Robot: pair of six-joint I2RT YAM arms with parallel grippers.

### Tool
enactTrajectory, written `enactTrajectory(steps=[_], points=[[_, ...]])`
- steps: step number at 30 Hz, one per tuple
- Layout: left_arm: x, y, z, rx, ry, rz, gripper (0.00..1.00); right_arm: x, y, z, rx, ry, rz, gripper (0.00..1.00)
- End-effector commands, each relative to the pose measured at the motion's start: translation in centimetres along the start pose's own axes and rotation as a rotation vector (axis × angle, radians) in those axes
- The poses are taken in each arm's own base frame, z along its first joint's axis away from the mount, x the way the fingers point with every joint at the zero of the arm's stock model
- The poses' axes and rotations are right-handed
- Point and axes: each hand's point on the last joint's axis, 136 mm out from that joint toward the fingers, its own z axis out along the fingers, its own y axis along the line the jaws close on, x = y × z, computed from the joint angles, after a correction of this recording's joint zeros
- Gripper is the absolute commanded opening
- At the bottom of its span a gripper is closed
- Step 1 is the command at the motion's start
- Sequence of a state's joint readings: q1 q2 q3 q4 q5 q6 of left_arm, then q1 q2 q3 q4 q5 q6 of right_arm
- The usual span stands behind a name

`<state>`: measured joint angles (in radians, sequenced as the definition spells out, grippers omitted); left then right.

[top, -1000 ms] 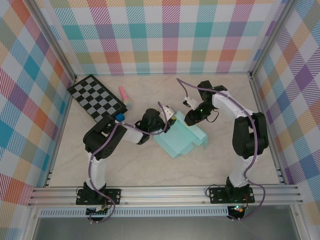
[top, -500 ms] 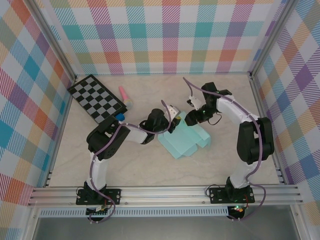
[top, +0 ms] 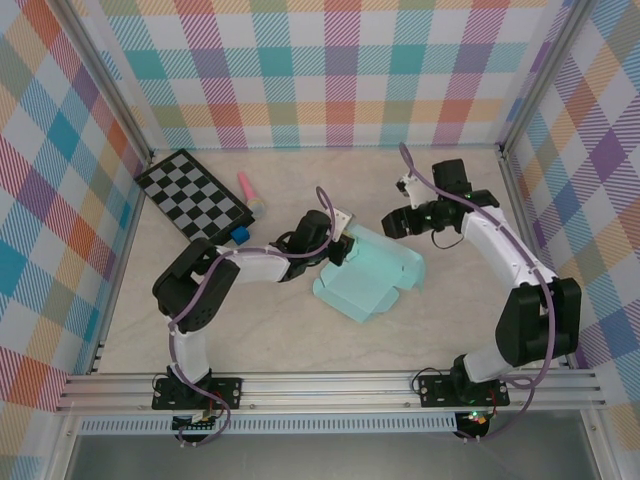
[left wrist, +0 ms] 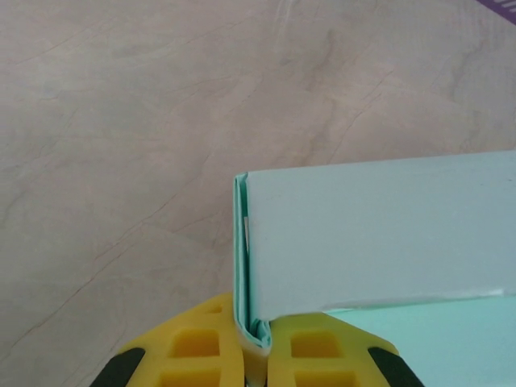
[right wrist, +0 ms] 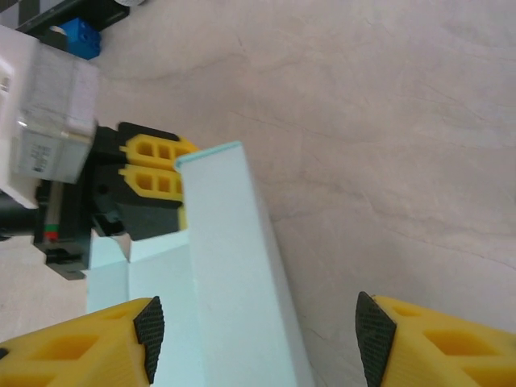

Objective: Fold the paper box

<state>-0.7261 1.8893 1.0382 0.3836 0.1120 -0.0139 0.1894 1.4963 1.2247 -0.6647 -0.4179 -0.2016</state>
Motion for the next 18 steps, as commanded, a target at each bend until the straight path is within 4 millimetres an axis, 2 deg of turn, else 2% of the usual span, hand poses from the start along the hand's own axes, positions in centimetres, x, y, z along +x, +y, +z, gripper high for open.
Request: enactTrajectory(steps=[1, 3, 9, 12, 15, 18], points=[[0.6, 0.1, -1.1, -0.015, 0.036, 0.053, 0.0, 0.8, 0.5, 0.4, -0.055, 0.005, -0.048, 0.7], [0.8, 0.0, -1.2, -0.011, 0.04, 0.106, 0.0, 1.3, 0.8, 0.9, -0.074, 0.029, -0.083, 0.74], [1.2, 0.0, -0.7, -0.003, 0.006, 0.216, 0.01, 2.6, 0.9, 3.3, -0.072, 0.112, -0.174, 0.73], [1.4, 0.4, 0.0, -0.013, -0.005, 0.231, 0.01, 3.3, 1.1, 4.4, -0.097, 0.158, -0.16, 0.71], [1.1, 0.3, 0.4, -0.01, -0.026, 0.242, 0.02, 4.0, 0.5, 5.5, -0.083, 0.193, -0.124, 0.67], [1.0, 0.1, 0.7, -0.001, -0.024, 0.244, 0.12, 5.0, 0.1, 6.3, -0.087, 0.237, -0.095, 0.6]])
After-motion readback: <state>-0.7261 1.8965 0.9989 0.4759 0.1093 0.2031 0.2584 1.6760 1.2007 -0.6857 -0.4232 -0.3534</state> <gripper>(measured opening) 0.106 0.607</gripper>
